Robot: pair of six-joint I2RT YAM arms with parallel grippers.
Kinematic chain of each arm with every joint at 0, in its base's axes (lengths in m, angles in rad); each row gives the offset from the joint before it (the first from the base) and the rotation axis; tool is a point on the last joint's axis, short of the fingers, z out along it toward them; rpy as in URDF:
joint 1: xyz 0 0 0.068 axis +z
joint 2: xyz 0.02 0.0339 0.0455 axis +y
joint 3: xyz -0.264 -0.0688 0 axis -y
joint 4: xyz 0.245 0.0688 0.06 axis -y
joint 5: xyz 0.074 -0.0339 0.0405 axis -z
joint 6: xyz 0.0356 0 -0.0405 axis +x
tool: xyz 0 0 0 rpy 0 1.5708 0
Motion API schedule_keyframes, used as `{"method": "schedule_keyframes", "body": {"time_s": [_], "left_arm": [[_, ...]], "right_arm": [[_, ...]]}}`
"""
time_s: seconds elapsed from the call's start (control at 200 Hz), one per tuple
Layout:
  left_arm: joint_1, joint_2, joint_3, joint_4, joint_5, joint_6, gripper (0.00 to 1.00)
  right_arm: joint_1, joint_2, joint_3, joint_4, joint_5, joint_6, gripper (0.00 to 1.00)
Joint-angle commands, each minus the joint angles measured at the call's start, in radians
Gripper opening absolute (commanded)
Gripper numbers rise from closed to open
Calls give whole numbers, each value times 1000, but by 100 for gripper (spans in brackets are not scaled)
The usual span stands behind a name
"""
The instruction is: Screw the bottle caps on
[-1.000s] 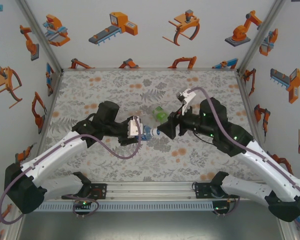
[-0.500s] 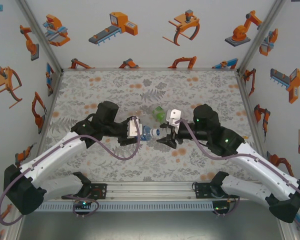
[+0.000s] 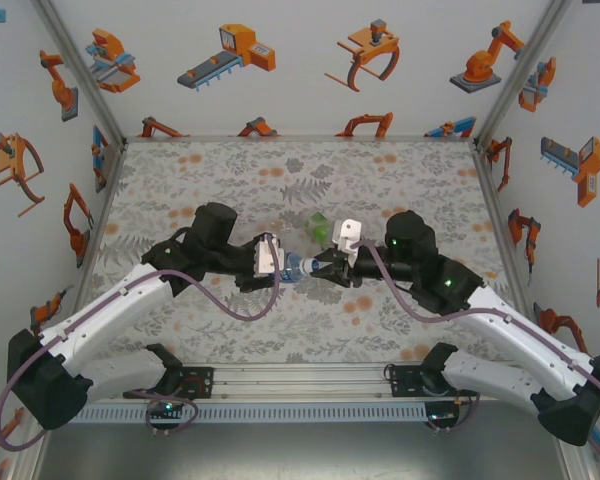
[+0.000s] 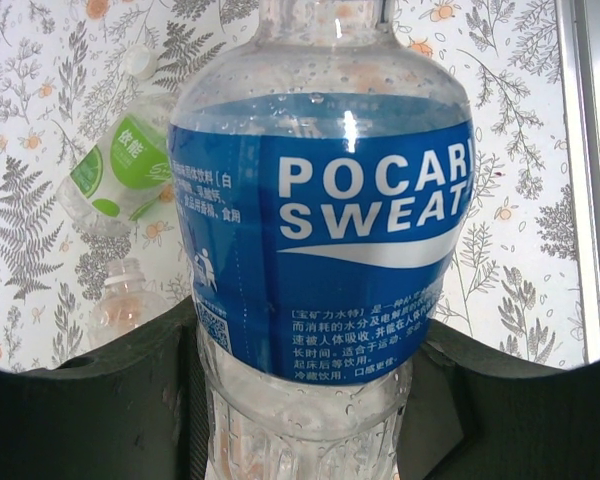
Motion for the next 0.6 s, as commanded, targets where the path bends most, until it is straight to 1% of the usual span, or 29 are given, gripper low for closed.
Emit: {"method": "schedule_keyframes", "body": {"time_s": [0.0, 0.065, 0.135, 0.16, 0.21, 0.22, 0.245, 0.255, 0.265, 0.305, 0.436, 0.491, 0.536, 0.596], "left_arm": [[-1, -17, 20, -1, 32, 21, 0], [-1, -18, 20, 0, 32, 19, 0], [0, -20, 18, 7, 29, 18, 0], [0, -20, 17, 9, 29, 18, 0], [-1, -18, 17, 12, 27, 15, 0], [0, -17, 16, 11, 27, 14, 0], [0, -15, 16, 14, 27, 14, 0], [-1, -15, 16, 14, 27, 13, 0], [-1, -15, 16, 14, 27, 14, 0], [0, -13, 16, 16, 27, 11, 0], [0, -7, 21, 15, 29, 11, 0], [-1, -7, 20, 14, 29, 9, 0], [0, -8, 20, 14, 29, 9, 0], [0, -8, 18, 13, 29, 10, 0]], "right_arm": [[-1, -2, -20, 84, 19, 147, 20], [0, 2, -36, 134, 60, 314, 14], [0, 16, -33, 151, 127, 554, 6], [0, 22, -28, 144, 164, 645, 5], [0, 36, -10, 105, 235, 830, 3], [0, 40, -4, 92, 253, 891, 3], [0, 47, 3, 76, 274, 969, 2], [0, 53, 6, 63, 288, 1030, 2], [0, 54, 8, 58, 292, 1047, 2], [0, 70, 16, 28, 309, 1212, 2], [-2, 98, 12, -51, 347, 1592, 2], [-1, 105, -16, 6, 339, 1680, 2], [-1, 113, -20, 40, 326, 1683, 2], [-1, 126, 9, 0, 328, 1661, 5]]}}
